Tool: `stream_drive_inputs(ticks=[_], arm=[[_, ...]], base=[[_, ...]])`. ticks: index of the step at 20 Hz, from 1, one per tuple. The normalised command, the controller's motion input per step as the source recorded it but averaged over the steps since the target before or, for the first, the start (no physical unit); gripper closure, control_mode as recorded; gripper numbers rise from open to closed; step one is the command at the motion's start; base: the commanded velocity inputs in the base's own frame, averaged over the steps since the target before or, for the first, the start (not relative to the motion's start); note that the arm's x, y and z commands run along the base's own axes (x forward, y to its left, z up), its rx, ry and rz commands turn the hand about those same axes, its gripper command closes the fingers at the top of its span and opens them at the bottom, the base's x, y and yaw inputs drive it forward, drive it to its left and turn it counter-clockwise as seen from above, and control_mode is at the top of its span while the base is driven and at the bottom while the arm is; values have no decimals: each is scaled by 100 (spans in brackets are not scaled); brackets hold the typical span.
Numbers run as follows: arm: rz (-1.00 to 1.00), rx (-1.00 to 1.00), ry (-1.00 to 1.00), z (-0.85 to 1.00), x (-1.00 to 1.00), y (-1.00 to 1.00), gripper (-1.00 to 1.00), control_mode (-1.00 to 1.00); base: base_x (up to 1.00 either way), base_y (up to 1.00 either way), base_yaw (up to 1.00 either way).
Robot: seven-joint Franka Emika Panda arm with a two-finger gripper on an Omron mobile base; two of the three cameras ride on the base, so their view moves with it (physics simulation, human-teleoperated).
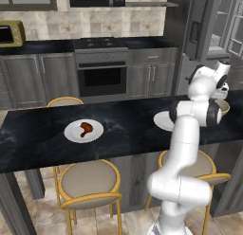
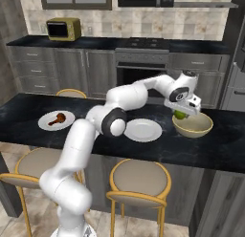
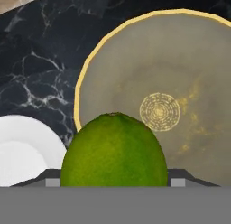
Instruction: Pick the chicken drumstick and lime from their plates and place them in the bowl. Then put the bowl in the fridge.
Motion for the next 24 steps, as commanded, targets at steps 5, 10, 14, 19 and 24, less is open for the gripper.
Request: stream_drive_inputs(ticks=[5, 10, 14, 19, 24], arm=[[16, 0, 0, -22, 2, -12, 100, -100], [18, -3, 0, -18, 1, -1, 100, -100], [16, -9, 4, -18, 8, 0, 100, -100], [16, -5, 6, -20, 6, 0, 100, -100], [16, 0, 5, -21, 4, 0, 100, -100]], base=[[0, 0, 0], [0, 0, 0], [0, 0, 0], [0, 0, 0], [0, 0, 0]])
